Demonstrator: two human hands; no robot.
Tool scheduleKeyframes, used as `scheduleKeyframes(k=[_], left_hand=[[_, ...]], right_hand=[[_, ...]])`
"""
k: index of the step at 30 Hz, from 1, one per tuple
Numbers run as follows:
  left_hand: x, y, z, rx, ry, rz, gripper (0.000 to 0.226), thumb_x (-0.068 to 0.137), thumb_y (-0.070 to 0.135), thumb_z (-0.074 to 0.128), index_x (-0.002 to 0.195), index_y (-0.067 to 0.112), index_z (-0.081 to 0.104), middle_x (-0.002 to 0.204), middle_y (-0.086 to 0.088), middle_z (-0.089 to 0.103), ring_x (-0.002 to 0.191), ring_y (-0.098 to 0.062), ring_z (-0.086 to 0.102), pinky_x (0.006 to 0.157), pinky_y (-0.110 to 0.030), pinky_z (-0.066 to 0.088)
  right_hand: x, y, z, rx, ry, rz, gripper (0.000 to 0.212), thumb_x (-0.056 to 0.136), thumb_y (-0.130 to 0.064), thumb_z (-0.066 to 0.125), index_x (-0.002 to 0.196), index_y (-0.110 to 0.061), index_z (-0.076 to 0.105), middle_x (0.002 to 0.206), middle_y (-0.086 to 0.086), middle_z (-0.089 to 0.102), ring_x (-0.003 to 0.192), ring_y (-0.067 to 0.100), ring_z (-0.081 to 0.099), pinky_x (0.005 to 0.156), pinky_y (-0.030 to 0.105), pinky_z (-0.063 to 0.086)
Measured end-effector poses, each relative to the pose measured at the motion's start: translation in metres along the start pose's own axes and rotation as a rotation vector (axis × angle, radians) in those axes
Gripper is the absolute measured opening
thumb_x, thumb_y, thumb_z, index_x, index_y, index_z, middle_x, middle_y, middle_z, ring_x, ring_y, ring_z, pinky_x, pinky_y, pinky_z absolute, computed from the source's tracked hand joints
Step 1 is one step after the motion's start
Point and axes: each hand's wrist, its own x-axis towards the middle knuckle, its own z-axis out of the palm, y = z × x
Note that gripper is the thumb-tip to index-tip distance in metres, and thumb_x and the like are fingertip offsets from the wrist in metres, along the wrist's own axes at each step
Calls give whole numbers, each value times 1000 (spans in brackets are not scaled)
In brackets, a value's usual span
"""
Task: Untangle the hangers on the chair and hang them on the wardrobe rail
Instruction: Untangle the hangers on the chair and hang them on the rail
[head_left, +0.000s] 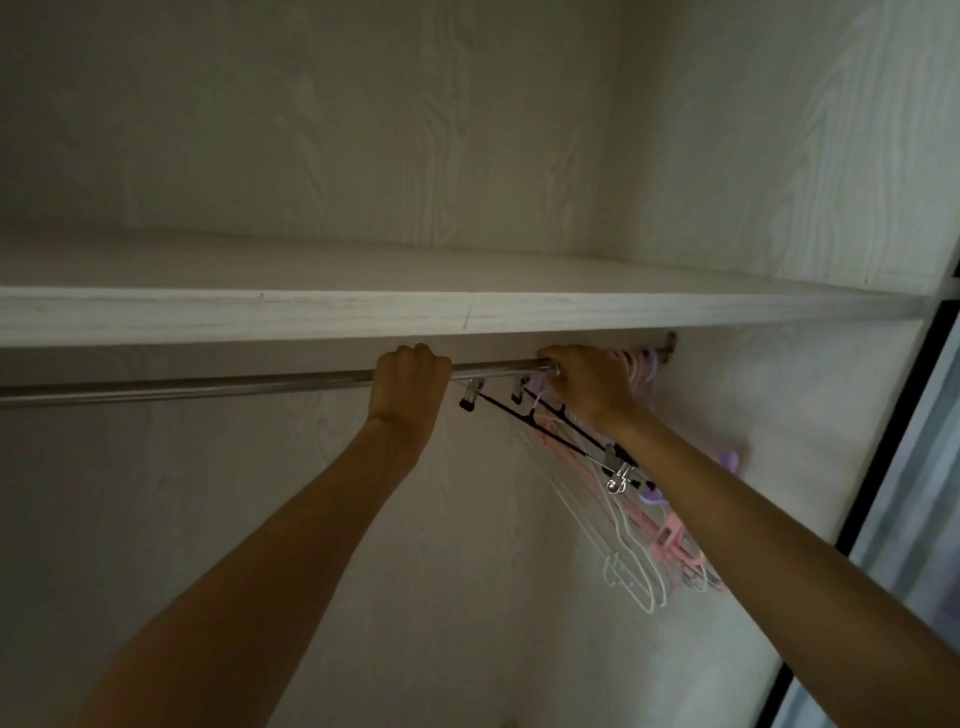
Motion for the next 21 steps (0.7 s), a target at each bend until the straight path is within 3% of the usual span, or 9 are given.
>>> scheduleKeyframes(k=[9, 13, 16, 19, 21], left_hand=[[-1, 10, -5, 11, -23, -67, 25, 86, -3, 56, 107, 12, 58, 110, -5, 58, 100, -17, 59, 75, -23, 41], [-1, 13, -1, 29, -32, -117, 23, 85, -1, 58, 106, 10, 58, 108, -6, 57, 97, -18, 58, 70, -24, 38], [-5, 16, 1, 7, -39, -141, 21, 87, 1, 56, 107, 10, 58, 109, -6, 55, 99, -19, 55, 69, -25, 39], [-14, 19, 4, -87, -29, -175, 30, 96, 20, 48, 122, 6, 52, 120, -9, 51, 113, -24, 49, 79, -29, 47], [-26, 22, 16, -200, -69, -233, 56, 98, 36, 38, 143, 4, 28, 145, -15, 32, 136, -29, 30, 100, -37, 41]], right_hand=[[-6, 29, -2, -79, 44, 61, 35, 91, -16, 54, 125, -22, 57, 116, 5, 67, 109, 23, 60, 91, 33, 39], [-16, 26, -4, -73, -31, 26, 50, 93, -20, 53, 141, -23, 38, 123, 8, 61, 108, 25, 59, 90, 40, 44], [-45, 20, -13, -42, -21, -16, 47, 95, -24, 48, 140, -19, 36, 120, 11, 61, 91, 28, 65, 70, 35, 48], [-87, 15, -23, -58, -35, -33, 38, 92, -22, 49, 130, -19, 48, 117, 11, 63, 92, 33, 65, 69, 33, 47], [-115, 14, -26, -17, -31, -26, 31, 88, -15, 52, 119, -19, 58, 116, 8, 63, 89, 28, 65, 66, 30, 48]])
